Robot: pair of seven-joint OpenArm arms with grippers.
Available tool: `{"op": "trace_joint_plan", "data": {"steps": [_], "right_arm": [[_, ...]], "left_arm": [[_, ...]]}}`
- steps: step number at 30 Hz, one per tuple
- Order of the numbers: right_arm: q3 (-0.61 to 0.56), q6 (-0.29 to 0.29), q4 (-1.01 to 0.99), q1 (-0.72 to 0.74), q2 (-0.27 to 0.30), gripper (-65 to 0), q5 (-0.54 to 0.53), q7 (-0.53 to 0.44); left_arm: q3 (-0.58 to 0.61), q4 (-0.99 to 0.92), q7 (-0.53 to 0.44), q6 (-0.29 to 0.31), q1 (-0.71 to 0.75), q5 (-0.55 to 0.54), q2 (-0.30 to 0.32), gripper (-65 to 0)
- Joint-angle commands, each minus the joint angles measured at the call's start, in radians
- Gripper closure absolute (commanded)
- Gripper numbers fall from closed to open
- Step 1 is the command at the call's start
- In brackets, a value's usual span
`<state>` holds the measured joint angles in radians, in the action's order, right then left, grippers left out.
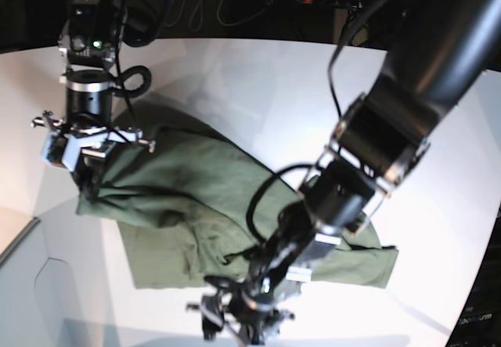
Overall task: Layout the t-shirt on the table in an organized manner, then fold the t-shirt properly
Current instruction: 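Lower the t-shirt onto the table and release with the left gripper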
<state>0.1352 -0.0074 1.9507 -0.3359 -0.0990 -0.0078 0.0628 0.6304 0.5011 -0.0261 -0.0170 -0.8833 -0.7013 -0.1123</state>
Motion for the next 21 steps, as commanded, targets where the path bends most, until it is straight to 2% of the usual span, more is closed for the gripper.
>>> {"op": "trace_joint_plan", "data": {"steps": [1, 7, 12, 16, 21], "right_arm": [[0.002, 0.002, 0.016, 0.005, 0.002, 0.0, 0.001, -0.034], [0.001, 0.002, -0.033, 0.016, 0.023, 0.0, 0.001, -0.034], [0.001, 0.002, -0.069, 0.024, 0.028, 0.0, 0.001, -0.033], [-0.003, 0.002, -0.073, 0.030, 0.028, 0.0, -0.001, -0.033], [-0.006, 0.002, -0.076, 0.031, 0.028, 0.0, -0.001, -0.033]], "left_arm": [[-0.002, 0.058, -0.031, 0.012, -0.010, -0.001, 0.026, -35.3], [-0.024, 0.339, -0.031, 0.010, 0.264, -0.004, 0.259, -35.3], [-0.223, 0.580, -0.031, 0.010, 0.553, -0.004, 0.385, -35.3], [-0.346, 0.632, -0.031, 0.010, 0.718, -0.002, 0.400, -35.3], [-0.361, 0.604, -0.031, 0.010, 0.781, -0.001, 0.394, -35.3]]}}
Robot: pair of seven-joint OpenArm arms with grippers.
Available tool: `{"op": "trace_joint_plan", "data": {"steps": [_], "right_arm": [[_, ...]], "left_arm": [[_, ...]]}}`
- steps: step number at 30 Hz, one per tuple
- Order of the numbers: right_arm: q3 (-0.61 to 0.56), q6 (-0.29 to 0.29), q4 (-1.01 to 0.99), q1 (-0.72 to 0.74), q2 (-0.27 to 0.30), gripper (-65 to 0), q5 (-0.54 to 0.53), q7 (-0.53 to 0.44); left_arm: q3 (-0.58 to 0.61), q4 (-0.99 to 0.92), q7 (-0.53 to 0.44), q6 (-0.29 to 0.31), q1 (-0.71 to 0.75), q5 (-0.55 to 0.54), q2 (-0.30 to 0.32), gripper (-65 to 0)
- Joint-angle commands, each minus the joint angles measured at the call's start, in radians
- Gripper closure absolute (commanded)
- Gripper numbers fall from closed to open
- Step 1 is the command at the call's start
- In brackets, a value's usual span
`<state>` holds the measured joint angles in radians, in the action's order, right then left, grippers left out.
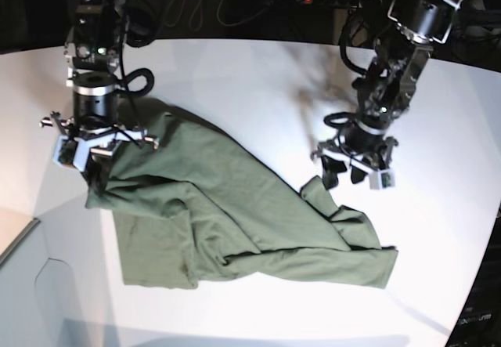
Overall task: Layout the t-shirt on the table in an organized manner, then fold the t-shirt properly
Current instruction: 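Lower the t-shirt onto the table and release with the left gripper, then grasp the t-shirt edge with the left gripper away from the right gripper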
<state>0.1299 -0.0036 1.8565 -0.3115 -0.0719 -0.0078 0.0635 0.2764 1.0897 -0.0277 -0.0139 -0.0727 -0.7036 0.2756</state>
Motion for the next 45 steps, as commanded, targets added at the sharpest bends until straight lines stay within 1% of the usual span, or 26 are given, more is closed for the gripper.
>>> {"op": "trace_joint_plan", "data": {"steps": [1, 3, 5, 7, 10, 14, 20, 23, 26, 27, 28, 30, 33, 34, 36, 40, 43, 45], "right_arm": [[0.000, -0.002, 0.013, 0.007, 0.001, 0.0, -0.001, -0.034], [0.000, -0.002, 0.004, 0.008, 0.001, 0.0, -0.001, -0.034], [0.001, -0.002, -0.007, 0.013, 0.001, 0.0, -0.001, -0.034], [0.004, -0.002, -0.014, 0.013, 0.001, 0.0, -0.001, -0.034], [0.004, -0.002, -0.021, 0.013, 0.002, 0.0, -0.001, -0.034], [0.003, -0.002, -0.021, 0.012, 0.002, 0.0, -0.001, -0.034], [0.003, -0.002, -0.022, 0.013, 0.002, 0.0, -0.001, -0.034], [0.004, -0.002, -0.022, 0.013, 0.002, 0.0, -0.001, -0.034], [0.004, -0.002, -0.022, 0.013, 0.002, 0.0, -0.001, -0.034], [0.004, -0.002, -0.022, 0.013, 0.002, 0.0, -0.001, -0.034], [0.001, -0.002, -0.022, 0.013, 0.002, 0.0, -0.001, -0.034], [0.000, -0.002, -0.022, 0.013, 0.002, 0.0, -0.001, -0.034], [0.000, -0.002, -0.022, 0.013, 0.002, 0.0, -0.001, -0.034], [0.000, -0.002, -0.022, 0.013, 0.002, 0.0, -0.001, -0.034], [0.000, -0.002, -0.022, 0.015, 0.002, 0.0, -0.001, -0.034], [0.000, -0.002, -0.024, 0.019, 0.002, 0.0, -0.001, -0.034], [0.003, -0.002, -0.037, 0.025, 0.002, 0.0, -0.001, -0.034], [0.006, -0.002, -0.048, 0.041, 0.005, 0.0, 0.001, -0.034]], "left_arm": [[-0.007, -0.004, -0.030, 0.007, -0.028, 0.002, -0.009, -35.3], [-0.015, -0.039, -0.030, 0.007, -0.032, 0.009, -0.034, -35.3], [-0.015, -0.081, -0.030, 0.007, -0.034, 0.008, -0.045, -35.3], [-0.010, -0.122, -0.030, 0.007, -0.059, 0.009, -0.049, -35.3], [-0.007, -0.176, -0.030, 0.009, -0.094, 0.009, -0.078, -35.3], [-0.007, -0.236, -0.030, 0.009, -0.132, 0.009, -0.091, -35.3], [-0.006, -0.343, -0.030, 0.015, -0.195, 0.011, -0.137, -35.2], [-0.006, -0.379, -0.030, 0.016, -0.207, 0.011, -0.152, -35.2], [-0.004, -0.388, -0.028, 0.016, -0.213, 0.011, -0.154, -34.2], [0.004, -0.388, -0.028, 0.016, -0.213, 0.011, -0.154, -32.0], [0.019, -0.388, -0.028, 0.016, -0.213, 0.011, -0.154, -28.2], [0.039, -0.388, -0.028, 0.012, -0.213, 0.011, -0.152, -19.2], [0.040, -0.389, -0.028, 0.010, -0.213, 0.011, -0.152, -2.1], [0.040, -0.389, -0.028, 0.010, -0.213, 0.011, -0.152, 0.0], [0.039, -0.389, -0.028, 0.010, -0.213, 0.011, -0.152, -1.0], [0.034, -0.340, -0.028, 0.009, -0.206, -0.001, -0.140, -0.2], [0.033, -0.219, -0.028, 0.007, -0.148, -0.008, -0.088, -0.2], [0.024, -0.092, -0.028, 0.007, -0.095, -0.049, -0.035, -0.2]]}}
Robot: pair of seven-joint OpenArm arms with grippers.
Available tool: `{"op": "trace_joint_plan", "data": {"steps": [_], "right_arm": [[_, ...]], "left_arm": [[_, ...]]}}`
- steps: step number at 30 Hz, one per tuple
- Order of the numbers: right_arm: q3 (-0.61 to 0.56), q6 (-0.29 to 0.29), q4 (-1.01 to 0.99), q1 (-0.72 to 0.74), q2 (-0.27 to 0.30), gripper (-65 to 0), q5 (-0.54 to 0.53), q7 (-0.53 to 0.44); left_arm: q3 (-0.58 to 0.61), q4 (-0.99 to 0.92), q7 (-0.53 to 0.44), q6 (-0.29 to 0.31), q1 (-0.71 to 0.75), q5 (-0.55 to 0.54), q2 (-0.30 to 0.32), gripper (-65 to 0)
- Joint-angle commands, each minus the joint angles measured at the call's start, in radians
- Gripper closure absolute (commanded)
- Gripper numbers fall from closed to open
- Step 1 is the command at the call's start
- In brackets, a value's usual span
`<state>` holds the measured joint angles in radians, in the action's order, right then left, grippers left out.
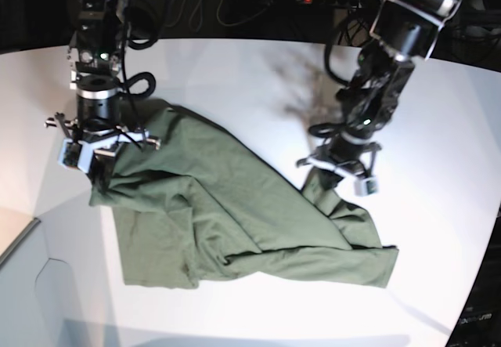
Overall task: Layout the t-shirt on the table in an organized manner, then fold the t-shirt properly
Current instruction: 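Grasp the t-shirt edge with the left gripper away from the right gripper, then pull the t-shirt edge taut between both grippers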
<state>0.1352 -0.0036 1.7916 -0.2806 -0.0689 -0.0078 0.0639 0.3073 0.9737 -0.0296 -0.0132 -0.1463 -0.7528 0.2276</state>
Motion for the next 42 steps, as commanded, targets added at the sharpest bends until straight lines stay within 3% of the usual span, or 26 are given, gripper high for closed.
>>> {"op": "trace_joint_plan", "data": {"steps": [1, 7, 11, 15, 20, 30, 36, 42], "right_arm": [[0.001, -0.002, 0.011, 0.014, 0.011, 0.0, 0.001, -0.034], [0.001, -0.002, -0.008, 0.030, 0.034, 0.0, 0.001, -0.034], [-0.001, -0.002, -0.005, 0.030, 0.039, 0.0, 0.001, -0.034], [-0.004, -0.002, -0.005, 0.030, 0.037, 0.0, 0.001, -0.034], [-0.006, -0.002, -0.006, 0.030, 0.037, 0.0, 0.001, -0.034], [-0.029, -0.002, -0.089, 0.031, 0.037, 0.0, -0.001, -0.034], [-0.030, -0.003, -0.128, 0.139, 0.040, 0.0, 0.001, -0.032], [-0.101, -0.005, -0.184, 0.337, 0.106, 0.0, -0.001, 0.193]], "left_arm": [[-0.020, 0.072, -0.026, 0.006, 0.006, -0.024, 0.042, -0.2], [-0.179, 0.319, -0.026, -0.077, 0.218, -0.178, 0.227, -0.2], [-0.323, 0.397, -0.028, -0.077, 0.337, -0.224, 0.278, -0.2], [-0.475, 0.436, -0.028, -0.075, 0.429, -0.227, 0.278, -0.2], [-0.577, 0.443, -0.028, -0.074, 0.508, -0.227, 0.276, -0.2], [-0.580, 0.437, -0.028, -0.074, 0.535, -0.221, 0.273, -0.2], [-0.583, 0.437, -0.028, -0.074, 0.537, -0.221, 0.273, -0.2], [-0.584, 0.448, -0.028, -0.074, 0.537, -0.225, 0.273, -0.2]]}}
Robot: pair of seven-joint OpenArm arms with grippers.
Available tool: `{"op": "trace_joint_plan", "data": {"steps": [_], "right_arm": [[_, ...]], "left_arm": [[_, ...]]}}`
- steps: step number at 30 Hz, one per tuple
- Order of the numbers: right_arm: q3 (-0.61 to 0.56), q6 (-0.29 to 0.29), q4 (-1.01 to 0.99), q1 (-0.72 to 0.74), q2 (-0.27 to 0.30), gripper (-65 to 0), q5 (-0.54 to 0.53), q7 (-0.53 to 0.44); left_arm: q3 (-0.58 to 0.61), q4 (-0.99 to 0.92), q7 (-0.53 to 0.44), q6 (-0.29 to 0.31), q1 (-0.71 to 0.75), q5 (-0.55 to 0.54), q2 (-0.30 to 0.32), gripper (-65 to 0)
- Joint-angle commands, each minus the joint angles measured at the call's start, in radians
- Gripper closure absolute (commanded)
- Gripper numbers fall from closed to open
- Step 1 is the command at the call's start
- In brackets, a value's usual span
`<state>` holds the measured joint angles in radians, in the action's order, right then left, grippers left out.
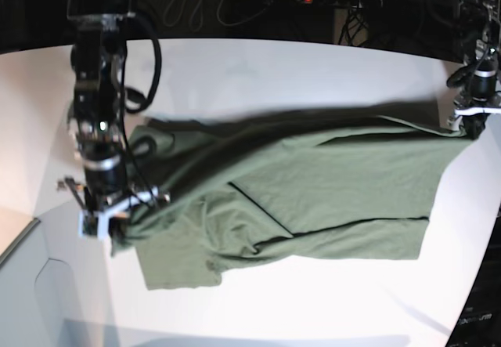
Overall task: Layout the t-shirt on the table in an organized manner, then fold the t-shirt properly
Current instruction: 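Pull the t-shirt edge taut between both grippers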
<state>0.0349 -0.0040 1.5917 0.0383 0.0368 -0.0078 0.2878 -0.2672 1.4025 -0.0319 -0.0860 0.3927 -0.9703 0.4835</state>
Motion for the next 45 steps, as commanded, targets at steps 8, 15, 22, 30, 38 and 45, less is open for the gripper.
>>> {"op": "trace_joint_plan", "data": {"steps": [8, 15, 22, 30, 38, 45], "right_arm": [[-0.036, -0.004, -0.251, 0.268, 0.013, -9.0, -0.002, 0.123], [-0.025, -0.004, -0.296, 0.348, 0.013, -28.4, -0.004, 0.164], [0.046, -0.004, -0.049, 0.136, -0.008, -32.1, -0.005, 0.232], [0.041, -0.004, 0.043, -0.133, -0.054, -33.5, -0.007, 0.247], [0.040, -0.004, 0.014, -0.200, -0.099, -46.0, -0.007, 0.247], [0.041, -0.004, -0.126, -0.159, -0.096, -46.0, -0.007, 0.244]], "left_arm": [[-0.010, 0.022, -0.026, -0.002, -0.011, -0.002, -0.009, -0.2], [-0.010, 0.022, -0.026, -0.002, -0.013, 0.000, -0.010, -0.2], [-0.010, 0.022, -0.026, -0.002, -0.031, -0.002, -0.012, -0.2], [-0.005, 0.019, -0.026, -0.002, -0.048, 0.000, -0.015, -0.2], [-0.004, 0.013, -0.026, -0.002, -0.061, 0.000, -0.015, -0.2], [-0.004, 0.010, -0.026, -0.002, -0.061, 0.000, -0.016, -0.2]]}}
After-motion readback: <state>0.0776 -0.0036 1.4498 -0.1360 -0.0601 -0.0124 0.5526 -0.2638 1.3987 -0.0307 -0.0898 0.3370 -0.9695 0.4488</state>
